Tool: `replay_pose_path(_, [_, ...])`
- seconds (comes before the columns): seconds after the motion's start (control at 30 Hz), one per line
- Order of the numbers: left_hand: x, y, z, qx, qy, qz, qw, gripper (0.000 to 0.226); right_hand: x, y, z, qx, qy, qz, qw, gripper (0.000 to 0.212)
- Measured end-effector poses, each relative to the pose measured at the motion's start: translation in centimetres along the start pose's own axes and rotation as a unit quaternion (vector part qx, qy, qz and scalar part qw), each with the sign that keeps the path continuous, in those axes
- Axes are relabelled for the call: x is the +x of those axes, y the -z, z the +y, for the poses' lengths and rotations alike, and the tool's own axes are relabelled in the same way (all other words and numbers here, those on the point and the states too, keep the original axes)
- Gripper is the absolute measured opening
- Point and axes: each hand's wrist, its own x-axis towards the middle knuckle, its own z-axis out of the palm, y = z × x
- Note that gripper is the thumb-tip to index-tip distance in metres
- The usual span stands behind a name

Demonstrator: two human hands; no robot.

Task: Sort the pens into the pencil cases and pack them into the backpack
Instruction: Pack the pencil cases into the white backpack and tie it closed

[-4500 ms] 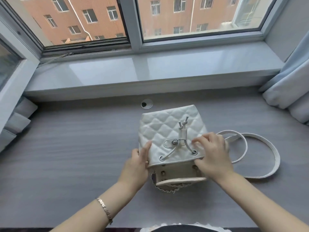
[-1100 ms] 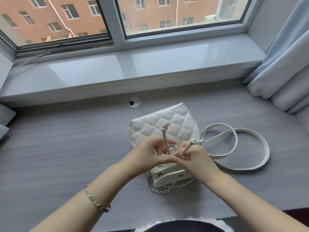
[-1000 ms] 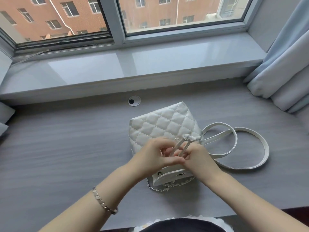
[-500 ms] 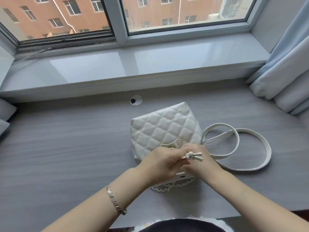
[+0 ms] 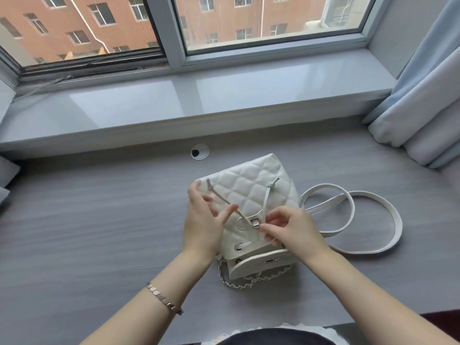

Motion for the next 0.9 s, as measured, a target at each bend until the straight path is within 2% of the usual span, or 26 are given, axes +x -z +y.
replay_pose_path(0.03, [0.0, -0.2, 0.0, 0.065, -0.076, 0.047, 0.994, 0.081, 0.3, 0.0, -0.1, -0.045, 0.017, 0.010, 0.999, 0.020])
replay_pose_path(0.07, [0.0, -0.4, -0.2, 0.131, -0.175, 0.080, 0.973, 0.076, 0.7, 0.0, -0.3, -0.116, 0.039, 0.018, 0.992, 0.019])
replay_pose_path(0.1, [-0.2, -0.7, -0.2, 0.169, -0.265, 0.070, 0.947, 0.064, 0.9, 0.1, -0.4, -0.187, 0.061, 0.025, 0.980, 0.019])
replay_pose_path(0.13, [-0.2, -0.9, -0.4, 0.178, -0.322, 0.007, 0.930, 0.052, 1.1, 0.2, -0.5, -0.243, 0.078, 0.032, 0.966, 0.022])
replay_pose_path(0.17, [-0.4, -1.2, -0.3, 0.173, -0.346, -0.078, 0.919, 0.040, 1.1, 0.2, -0.6, -0.275, 0.088, 0.037, 0.957, 0.028])
replay_pose_path(0.2, [-0.4, -1.4, -0.2, 0.157, -0.333, -0.160, 0.916, 0.033, 1.0, 0.3, -0.6, -0.287, 0.093, 0.040, 0.953, 0.033])
replay_pose_path(0.27, [-0.2, -1.5, 0.2, 0.122, -0.273, -0.242, 0.923, 0.032, 0.8, 0.4, -0.6, -0.262, 0.090, 0.028, 0.961, 0.029])
replay_pose_path(0.37, [0.6, -1.1, 1.3, 0.092, -0.159, -0.290, 0.939, 0.045, -0.4, 1.0, -0.6, -0.158, 0.102, -0.052, 0.981, 0.017])
replay_pose_path(0.43, [1.0, -1.0, 1.8, 0.105, -0.156, -0.302, 0.935, 0.042, -1.4, 1.9, 0.2, -0.201, 0.124, -0.122, 0.964, 0.030])
replay_pose_path(0.5, [1.4, -0.9, 2.1, 0.120, -0.155, -0.308, 0.931, 0.039, -2.2, 2.2, 1.2, -0.272, 0.147, -0.151, 0.939, 0.041])
replay_pose_path(0.57, [1.7, -1.0, 2.1, 0.122, -0.144, -0.324, 0.927, 0.039, -2.7, 1.9, 2.1, -0.297, 0.212, -0.100, 0.926, 0.030])
replay_pose_path(0.63, [2.0, -0.9, 2.0, 0.113, -0.134, -0.341, 0.923, 0.038, -2.6, 1.2, 2.1, -0.327, 0.308, -0.014, 0.893, 0.024])
replay_pose_path(0.73, [2.4, -0.5, 2.2, 0.104, -0.102, -0.384, 0.912, 0.039, -1.6, 0.8, 0.4, -0.330, 0.369, 0.063, 0.867, 0.019])
replay_pose_path(0.83, [3.4, 0.1, 2.5, 0.033, -0.006, -0.438, 0.899, 0.040, 0.6, 0.9, -0.8, -0.324, 0.377, 0.062, 0.866, 0.021])
replay_pose_path(0.9, [3.7, 0.5, 2.6, 0.021, 0.017, -0.451, 0.892, 0.046, 2.0, 0.9, -0.9, -0.312, 0.340, 0.030, 0.887, 0.024])
